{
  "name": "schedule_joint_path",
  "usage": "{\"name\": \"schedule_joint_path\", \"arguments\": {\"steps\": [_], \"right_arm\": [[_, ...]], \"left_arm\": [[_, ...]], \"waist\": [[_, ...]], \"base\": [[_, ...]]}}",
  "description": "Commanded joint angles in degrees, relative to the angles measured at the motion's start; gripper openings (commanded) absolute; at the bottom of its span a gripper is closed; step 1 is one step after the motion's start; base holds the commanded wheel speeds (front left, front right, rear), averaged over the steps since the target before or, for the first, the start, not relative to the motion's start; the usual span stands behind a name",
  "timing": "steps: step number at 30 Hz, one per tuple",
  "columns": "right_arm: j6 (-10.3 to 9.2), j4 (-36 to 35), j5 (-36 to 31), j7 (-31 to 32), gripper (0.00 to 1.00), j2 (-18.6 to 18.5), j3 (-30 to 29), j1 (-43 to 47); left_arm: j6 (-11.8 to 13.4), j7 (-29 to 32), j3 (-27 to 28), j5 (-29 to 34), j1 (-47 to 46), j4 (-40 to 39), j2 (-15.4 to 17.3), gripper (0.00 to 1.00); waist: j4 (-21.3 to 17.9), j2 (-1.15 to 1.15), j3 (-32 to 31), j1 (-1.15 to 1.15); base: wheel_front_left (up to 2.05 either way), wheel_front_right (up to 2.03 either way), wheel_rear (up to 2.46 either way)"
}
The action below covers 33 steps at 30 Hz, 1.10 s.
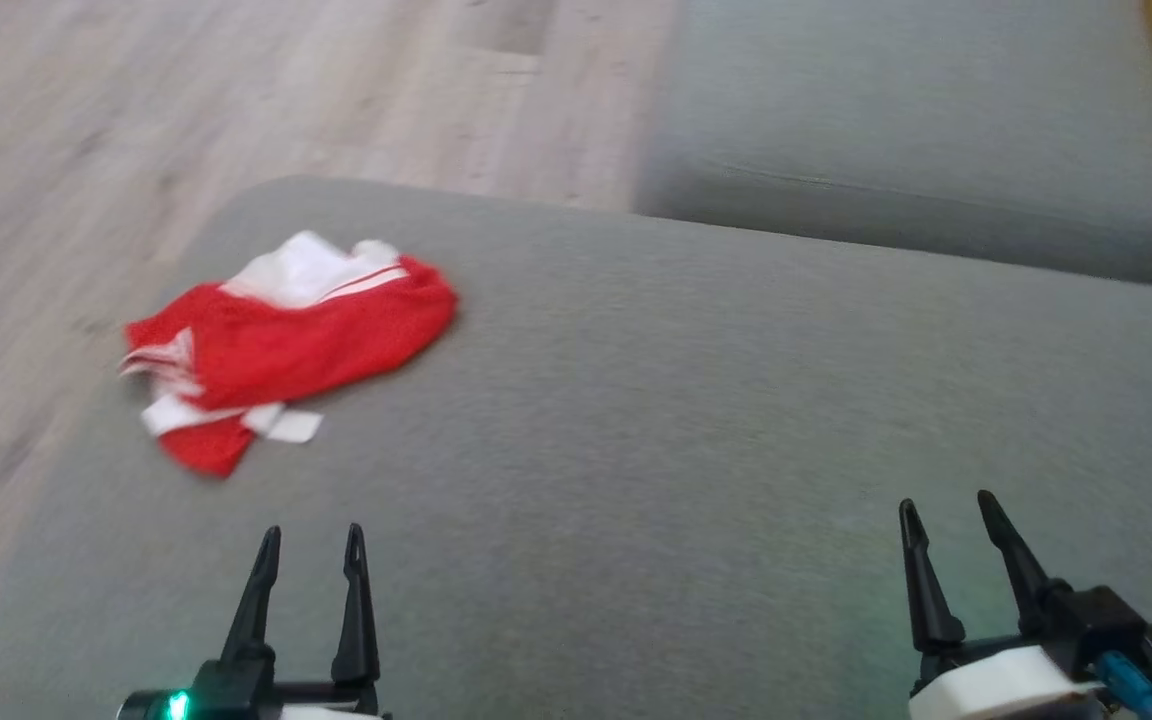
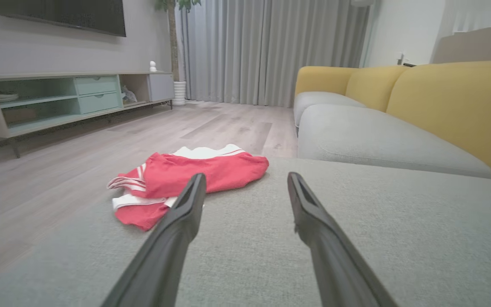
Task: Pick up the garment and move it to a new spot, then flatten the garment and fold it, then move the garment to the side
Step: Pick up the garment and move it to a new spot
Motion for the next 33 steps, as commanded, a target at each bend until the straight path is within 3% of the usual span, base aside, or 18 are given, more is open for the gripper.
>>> {"name": "schedule_joint_path", "arguments": {"steps": [1, 6, 12, 21, 33], "right_arm": [[0.18, -1.98, 0.19, -0.62, 1.00, -0.33, 1.57, -1.34], [0.18, -2.16, 0.07, -0.62, 1.00, -0.33, 2.28, -2.38], [0.18, -0.91, -1.50, -0.62, 1.00, -0.90, 5.57, -7.50], [0.18, 1.08, -1.34, -0.62, 1.00, -3.35, 7.83, -11.51], [0.18, -0.06, -2.32, -0.62, 1.00, -4.96, 5.81, -10.96]], "left_arm": [[0.25, -0.30, 1.85, 0.37, -2.74, -2.27, 0.00, 1.00], [0.44, -0.31, 2.36, 0.50, -2.66, -3.57, 0.00, 1.00], [3.56, -0.31, 4.50, -1.19, -2.48, -7.90, 0.00, 1.00], [7.86, -0.31, 6.22, -3.68, -1.40, -12.93, 0.00, 1.00], [8.72, -0.31, 5.75, -4.49, -3.50, -14.33, 0.00, 1.00]], "waist": [[5.18, 0.00, 0.24, 0.00], [11.75, 0.00, 1.01, 0.00], [14.49, 0.00, 4.64, 0.00], [16.34, 0.00, 7.60, 0.00], [16.07, 0.00, 9.80, 0.00]], "base": [[0.00, 0.00, 0.00], [0.00, 0.00, 0.00], [0.00, 0.00, 0.00], [0.00, 0.00, 0.00], [0.00, 0.00, 0.00]]}}
